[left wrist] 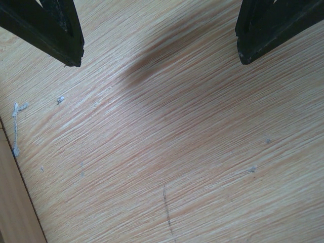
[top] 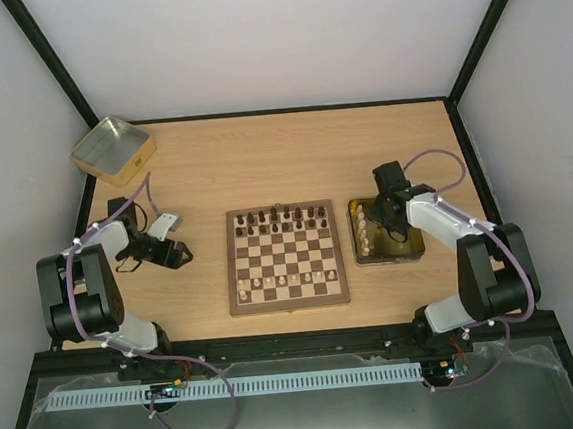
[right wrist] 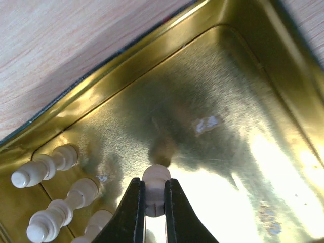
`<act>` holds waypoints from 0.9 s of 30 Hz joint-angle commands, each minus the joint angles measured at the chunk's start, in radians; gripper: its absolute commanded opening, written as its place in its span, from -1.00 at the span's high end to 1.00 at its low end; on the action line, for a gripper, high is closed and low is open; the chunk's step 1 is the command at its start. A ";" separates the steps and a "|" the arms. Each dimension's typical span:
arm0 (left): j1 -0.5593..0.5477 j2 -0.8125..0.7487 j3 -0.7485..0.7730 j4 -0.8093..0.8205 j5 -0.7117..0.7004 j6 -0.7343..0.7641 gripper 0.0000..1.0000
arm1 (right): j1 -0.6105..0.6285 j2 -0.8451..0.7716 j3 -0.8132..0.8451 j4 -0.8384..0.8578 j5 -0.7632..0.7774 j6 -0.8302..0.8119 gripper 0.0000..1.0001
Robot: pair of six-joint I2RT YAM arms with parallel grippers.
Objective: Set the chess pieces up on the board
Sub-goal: Pick up the chess piece from the storage box, then place the chess piece on the chessboard.
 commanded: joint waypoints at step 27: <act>0.009 0.029 -0.035 -0.057 -0.068 -0.008 -0.66 | 1.049 0.168 0.499 -0.331 0.225 0.283 0.96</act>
